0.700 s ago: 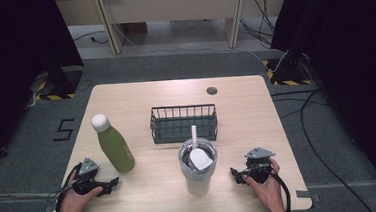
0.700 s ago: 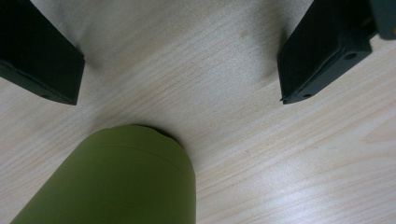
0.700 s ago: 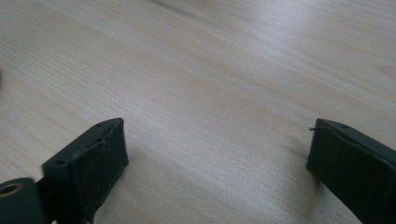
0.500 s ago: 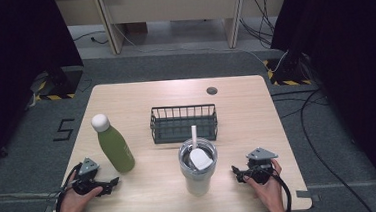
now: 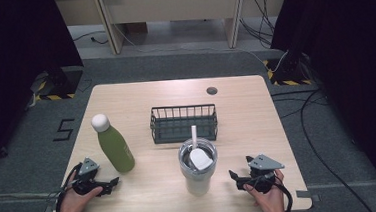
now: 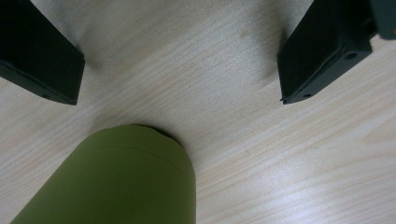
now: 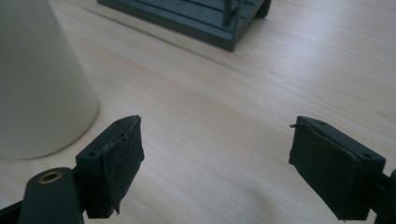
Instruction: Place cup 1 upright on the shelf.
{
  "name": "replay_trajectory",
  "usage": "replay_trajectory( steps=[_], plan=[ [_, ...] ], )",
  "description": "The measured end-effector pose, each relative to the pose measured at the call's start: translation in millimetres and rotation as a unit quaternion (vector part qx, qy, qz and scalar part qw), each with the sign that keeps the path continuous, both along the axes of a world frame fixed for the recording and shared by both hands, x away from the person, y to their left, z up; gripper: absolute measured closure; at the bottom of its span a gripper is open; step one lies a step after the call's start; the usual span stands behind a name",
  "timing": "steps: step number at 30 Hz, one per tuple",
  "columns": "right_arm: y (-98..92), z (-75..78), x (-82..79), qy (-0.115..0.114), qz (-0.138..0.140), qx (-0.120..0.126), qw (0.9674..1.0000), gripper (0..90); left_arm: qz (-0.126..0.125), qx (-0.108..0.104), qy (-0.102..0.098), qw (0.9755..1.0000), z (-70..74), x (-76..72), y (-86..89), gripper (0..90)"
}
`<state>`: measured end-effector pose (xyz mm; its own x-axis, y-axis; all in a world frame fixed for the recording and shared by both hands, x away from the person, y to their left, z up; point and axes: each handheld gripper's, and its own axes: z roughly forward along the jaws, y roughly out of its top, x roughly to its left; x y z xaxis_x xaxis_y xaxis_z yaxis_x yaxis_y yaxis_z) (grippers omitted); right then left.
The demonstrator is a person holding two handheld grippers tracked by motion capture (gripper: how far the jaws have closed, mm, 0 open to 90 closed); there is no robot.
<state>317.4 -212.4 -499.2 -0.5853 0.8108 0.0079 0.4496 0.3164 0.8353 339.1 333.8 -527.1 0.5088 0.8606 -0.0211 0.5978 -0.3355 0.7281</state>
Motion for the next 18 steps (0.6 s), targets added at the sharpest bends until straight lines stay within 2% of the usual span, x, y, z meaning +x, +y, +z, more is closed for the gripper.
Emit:
replay_trajectory(
  steps=[10,18],
  plan=[
    [6.8,12.2,-26.2,-0.021,0.036,0.039,0.9984,16.0,0.0,0.0,0.0,1.0,0.0,0.0,0.0,0.0],
    [17.7,17.7,-40.2,-0.039,0.077,0.064,0.9942,15.6,0.0,0.0,0.0,1.0,0.0,0.0,0.0,0.0]
  ],
)
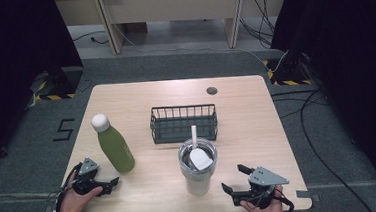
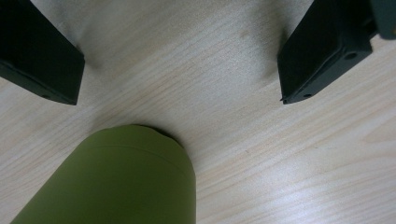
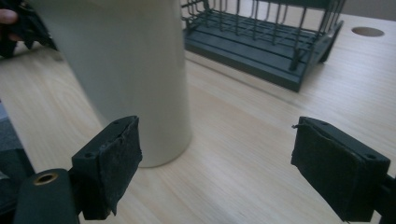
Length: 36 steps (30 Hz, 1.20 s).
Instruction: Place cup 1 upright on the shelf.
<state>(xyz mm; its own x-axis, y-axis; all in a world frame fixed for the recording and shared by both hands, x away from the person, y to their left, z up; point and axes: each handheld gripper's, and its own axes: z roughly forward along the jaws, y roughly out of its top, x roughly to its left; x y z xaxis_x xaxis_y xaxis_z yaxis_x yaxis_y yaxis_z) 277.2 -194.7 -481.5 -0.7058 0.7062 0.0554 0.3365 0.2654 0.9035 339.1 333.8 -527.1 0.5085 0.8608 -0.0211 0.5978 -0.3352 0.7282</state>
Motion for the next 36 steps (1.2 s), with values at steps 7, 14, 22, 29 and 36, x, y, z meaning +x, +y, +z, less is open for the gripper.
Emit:
replay_trajectory(
  steps=[7,14,22,29,36],
  plan=[
    [11.3,2.1,-3.7,-0.008,0.018,0.002,0.9998,15.3,0.0,0.0,0.0,1.0,0.0,0.0,0.0,0.0],
    [20.8,0.5,-3.9,-0.011,0.036,0.017,0.9991,15.1,0.0,0.0,0.0,1.0,0.0,0.1,0.1,0.0],
    [32.9,-0.1,-2.0,-0.019,0.058,0.034,0.9976,15.1,0.0,0.0,0.0,1.0,0.0,0.1,0.0,0.0],
    [42.4,-4.6,2.4,-0.02,0.074,0.052,0.9957,14.9,-0.001,0.001,0.0,1.0,0.0,0.2,0.1,0.0],
    [52.6,-7.7,6.3,-0.025,0.085,0.049,0.9949,14.9,0.0,0.0,0.0,1.0,0.0,0.2,0.1,0.0]
  ],
)
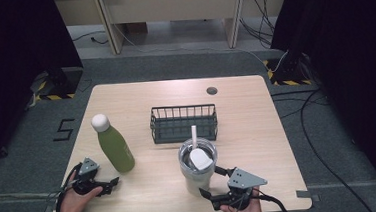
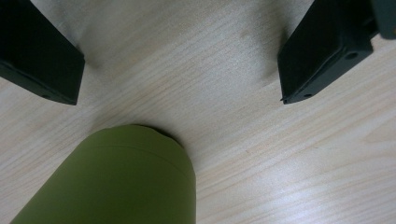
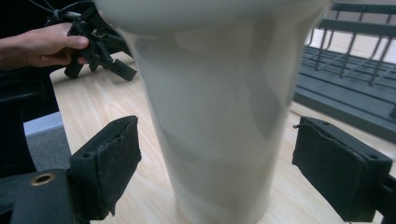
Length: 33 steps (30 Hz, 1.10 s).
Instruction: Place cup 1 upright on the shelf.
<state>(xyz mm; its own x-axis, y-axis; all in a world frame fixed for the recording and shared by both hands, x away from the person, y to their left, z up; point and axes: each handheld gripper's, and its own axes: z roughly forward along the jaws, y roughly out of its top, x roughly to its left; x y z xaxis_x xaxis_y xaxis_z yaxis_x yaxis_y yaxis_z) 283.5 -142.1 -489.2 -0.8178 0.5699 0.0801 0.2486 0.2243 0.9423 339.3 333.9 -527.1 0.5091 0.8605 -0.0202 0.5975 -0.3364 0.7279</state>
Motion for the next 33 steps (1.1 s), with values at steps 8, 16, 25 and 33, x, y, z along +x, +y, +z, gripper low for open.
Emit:
replay_trajectory(
  steps=[8,16,25,33],
  plan=[
    [13.4,-2.7,9.7,-0.012,-0.004,0.001,0.9999,12.3,0.0,-0.001,0.0,1.0,0.0,0.0,0.0,0.0],
    [22.9,-7.8,18.5,-0.015,0.0,0.016,0.9998,8.6,0.0,0.0,0.0,1.0,0.0,0.1,0.1,0.0],
    [28.4,-12.9,24.6,-0.017,0.003,0.028,0.9995,7.4,0.0,-0.001,0.0,1.0,-0.1,0.1,-0.1,0.0],
    [33.3,-17.4,31.0,-0.013,0.011,0.044,0.9989,6.9,0.0,-0.001,0.0,1.0,-0.1,0.1,-0.1,0.0]
  ],
)
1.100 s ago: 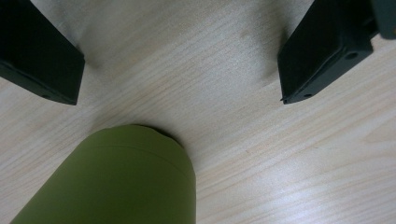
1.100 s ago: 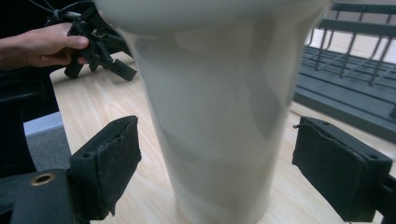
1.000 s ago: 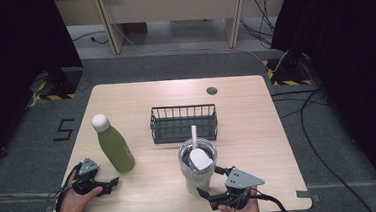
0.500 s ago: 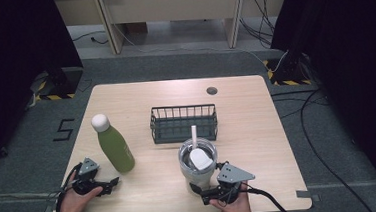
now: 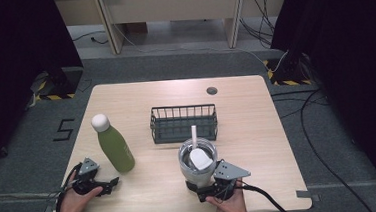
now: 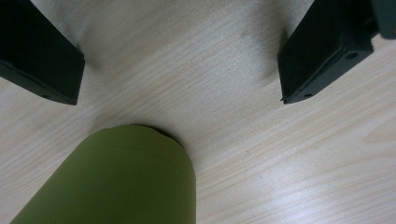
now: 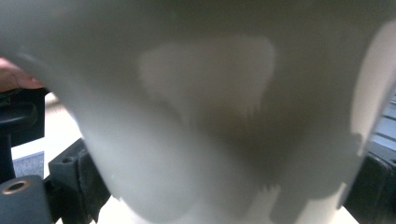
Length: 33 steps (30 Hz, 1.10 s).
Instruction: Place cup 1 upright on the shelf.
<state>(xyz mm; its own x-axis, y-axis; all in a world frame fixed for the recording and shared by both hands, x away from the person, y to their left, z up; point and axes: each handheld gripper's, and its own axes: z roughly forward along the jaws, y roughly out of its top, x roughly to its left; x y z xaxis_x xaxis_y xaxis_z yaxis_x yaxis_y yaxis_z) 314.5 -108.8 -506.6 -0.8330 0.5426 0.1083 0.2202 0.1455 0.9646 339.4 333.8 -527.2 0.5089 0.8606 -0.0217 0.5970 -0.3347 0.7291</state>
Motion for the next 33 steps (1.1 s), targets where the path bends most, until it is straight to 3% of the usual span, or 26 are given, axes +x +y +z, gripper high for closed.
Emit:
replay_trajectory(
  steps=[13,21,30,33],
  plan=[
    [3.7,-1.5,-2.2,-0.026,-0.011,0.004,0.9996,9.2,0.001,-0.001,0.001,1.0,0.0,-0.1,-0.1,0.0],
    [5.6,0.0,-2.7,-0.024,-0.017,0.008,0.9995,9.9,0.0,-0.001,0.001,1.0,0.0,0.0,-0.1,0.0],
    [6.5,15.0,1.7,-0.041,-0.019,0.023,0.9987,10.2,0.0,-0.001,0.001,1.0,0.0,0.0,-0.1,0.0],
    [5.5,18.5,4.8,-0.047,-0.03,0.014,0.9984,10.2,0.0,-0.001,0.001,1.0,0.0,0.0,0.0,0.0]
  ],
)
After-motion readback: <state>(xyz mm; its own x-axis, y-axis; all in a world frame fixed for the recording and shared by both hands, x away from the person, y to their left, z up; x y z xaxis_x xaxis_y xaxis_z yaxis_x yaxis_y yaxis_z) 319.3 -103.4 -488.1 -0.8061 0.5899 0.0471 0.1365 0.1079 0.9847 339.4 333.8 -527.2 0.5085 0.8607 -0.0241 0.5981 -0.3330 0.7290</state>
